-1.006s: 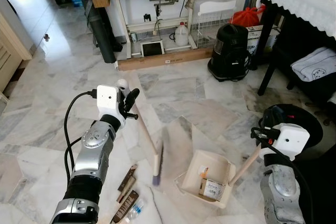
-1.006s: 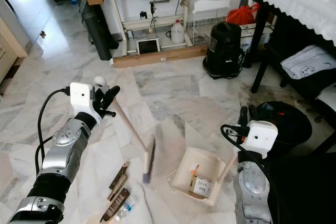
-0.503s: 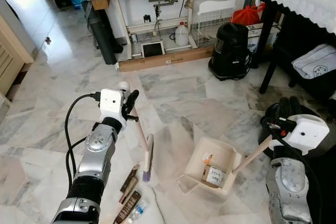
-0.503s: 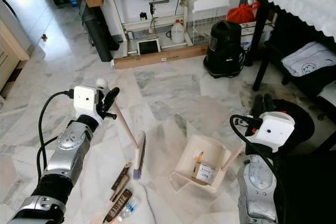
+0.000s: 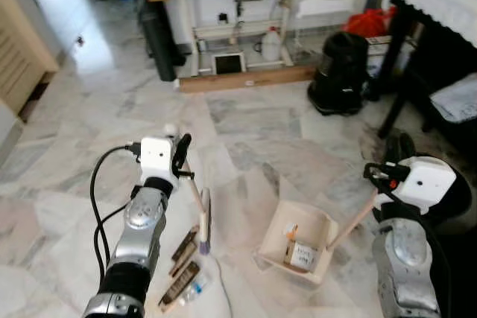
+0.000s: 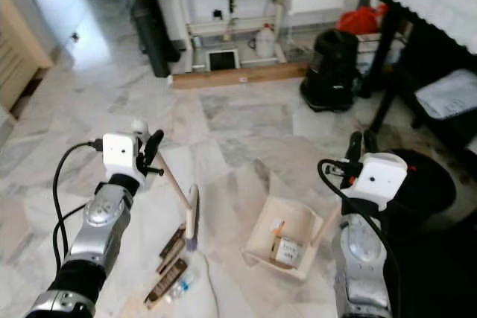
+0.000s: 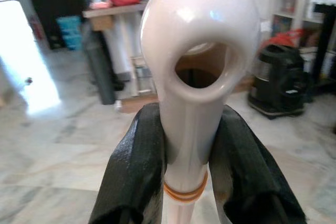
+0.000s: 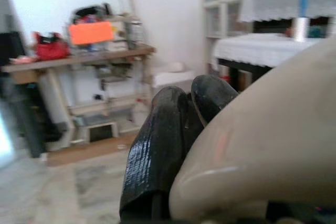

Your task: Sweep floor

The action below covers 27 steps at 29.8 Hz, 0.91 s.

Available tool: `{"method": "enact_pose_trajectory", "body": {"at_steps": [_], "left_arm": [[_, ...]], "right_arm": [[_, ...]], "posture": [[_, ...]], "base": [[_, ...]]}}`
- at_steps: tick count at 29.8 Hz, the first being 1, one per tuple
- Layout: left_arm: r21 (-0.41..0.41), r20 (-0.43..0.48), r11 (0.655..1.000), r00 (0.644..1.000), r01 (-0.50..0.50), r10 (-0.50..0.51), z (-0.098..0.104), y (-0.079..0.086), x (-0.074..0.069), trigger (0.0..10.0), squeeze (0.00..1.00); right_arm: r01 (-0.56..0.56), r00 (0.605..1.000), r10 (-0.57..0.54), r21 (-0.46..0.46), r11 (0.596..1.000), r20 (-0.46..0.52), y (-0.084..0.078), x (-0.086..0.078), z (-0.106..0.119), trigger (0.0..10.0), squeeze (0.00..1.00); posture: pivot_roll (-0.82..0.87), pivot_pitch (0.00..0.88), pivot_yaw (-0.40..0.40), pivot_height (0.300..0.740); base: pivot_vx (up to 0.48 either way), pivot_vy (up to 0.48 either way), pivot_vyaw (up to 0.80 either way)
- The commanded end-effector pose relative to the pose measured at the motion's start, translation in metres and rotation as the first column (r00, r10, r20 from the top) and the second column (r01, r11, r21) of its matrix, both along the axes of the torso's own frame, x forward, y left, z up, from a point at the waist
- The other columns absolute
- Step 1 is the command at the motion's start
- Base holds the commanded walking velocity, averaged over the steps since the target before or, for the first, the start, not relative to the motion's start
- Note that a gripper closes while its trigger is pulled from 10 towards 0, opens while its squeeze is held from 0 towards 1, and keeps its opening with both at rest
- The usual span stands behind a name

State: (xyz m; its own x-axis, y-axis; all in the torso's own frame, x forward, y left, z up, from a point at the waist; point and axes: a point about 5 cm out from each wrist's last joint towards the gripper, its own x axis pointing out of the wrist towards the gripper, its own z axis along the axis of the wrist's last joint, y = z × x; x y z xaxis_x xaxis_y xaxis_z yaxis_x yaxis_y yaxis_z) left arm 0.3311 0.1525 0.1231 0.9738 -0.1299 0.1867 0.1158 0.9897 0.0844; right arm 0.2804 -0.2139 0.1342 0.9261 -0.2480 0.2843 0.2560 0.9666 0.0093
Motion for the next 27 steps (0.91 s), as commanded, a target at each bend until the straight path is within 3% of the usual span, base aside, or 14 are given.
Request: {"method": "enact_pose_trajectory", "body": {"at_steps": [1, 27], "left_arm": [[0.028, 0.076, 1.0, 0.997, -0.013, 0.01, 0.0125, 0.0001, 0.0005, 10.0, 0.0], [0.046, 0.08, 0.998, 0.996, -0.042, 0.039, 0.0083, -0.0001, -0.0038, 10.0, 0.0]], "right_arm": [[-0.021, 0.997, 0.021, 0.001, 1.0, 0.069, 0.0062, 0.0038, 0.0162, 10.0, 0.0], [-0.046, 0.997, 0.046, 0.005, 0.999, 0.069, 0.0054, 0.0088, 0.0189, 10.0, 0.0]], "posture": [[-0.14, 0.0, 0.052, 0.74], [-0.14, 0.0, 0.049, 0.74]], "base": [[0.0, 0.0, 0.8], [0.0, 0.0, 0.8]]}}
